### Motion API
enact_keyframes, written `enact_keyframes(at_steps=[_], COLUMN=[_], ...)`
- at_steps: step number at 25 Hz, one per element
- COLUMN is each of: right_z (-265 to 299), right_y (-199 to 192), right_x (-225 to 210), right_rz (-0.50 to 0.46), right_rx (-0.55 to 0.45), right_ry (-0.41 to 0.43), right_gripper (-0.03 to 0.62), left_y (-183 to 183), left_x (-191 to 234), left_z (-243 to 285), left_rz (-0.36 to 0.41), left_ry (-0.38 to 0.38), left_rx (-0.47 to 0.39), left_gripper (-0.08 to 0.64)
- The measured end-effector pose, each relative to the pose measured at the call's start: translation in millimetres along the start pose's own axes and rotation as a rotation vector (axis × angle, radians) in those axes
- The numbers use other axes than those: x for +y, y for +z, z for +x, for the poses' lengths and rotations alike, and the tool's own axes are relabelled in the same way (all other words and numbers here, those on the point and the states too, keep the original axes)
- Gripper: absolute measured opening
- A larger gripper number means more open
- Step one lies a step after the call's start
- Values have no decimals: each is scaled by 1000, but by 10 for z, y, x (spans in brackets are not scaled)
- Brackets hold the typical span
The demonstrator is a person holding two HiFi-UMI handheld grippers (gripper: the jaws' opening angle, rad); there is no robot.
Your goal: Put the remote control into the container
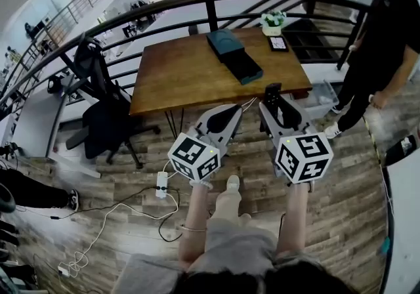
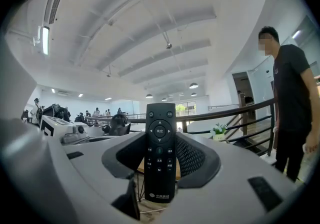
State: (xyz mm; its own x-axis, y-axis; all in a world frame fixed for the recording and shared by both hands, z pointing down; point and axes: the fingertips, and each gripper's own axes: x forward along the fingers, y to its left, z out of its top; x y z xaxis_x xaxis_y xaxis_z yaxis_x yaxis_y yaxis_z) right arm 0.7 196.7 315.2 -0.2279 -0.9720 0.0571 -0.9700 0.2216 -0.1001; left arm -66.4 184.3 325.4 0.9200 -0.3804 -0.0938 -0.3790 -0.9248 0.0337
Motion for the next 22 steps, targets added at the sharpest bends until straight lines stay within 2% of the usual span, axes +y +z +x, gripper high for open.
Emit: enact_keyframes(at_steps=[10, 22], right_z=[549, 1266], right_y=[92, 107], right_x=[-364, -559], right_rz=[20, 8], right_rx=[12, 45], right_ry=[10, 54], right_gripper=[196, 196], left_y=[-18, -5], left_x=[460, 1041], left_z=[348, 700], left_rz=[-5, -7], left_ry=[21, 37], left_rx=[24, 21], left_gripper=[3, 3])
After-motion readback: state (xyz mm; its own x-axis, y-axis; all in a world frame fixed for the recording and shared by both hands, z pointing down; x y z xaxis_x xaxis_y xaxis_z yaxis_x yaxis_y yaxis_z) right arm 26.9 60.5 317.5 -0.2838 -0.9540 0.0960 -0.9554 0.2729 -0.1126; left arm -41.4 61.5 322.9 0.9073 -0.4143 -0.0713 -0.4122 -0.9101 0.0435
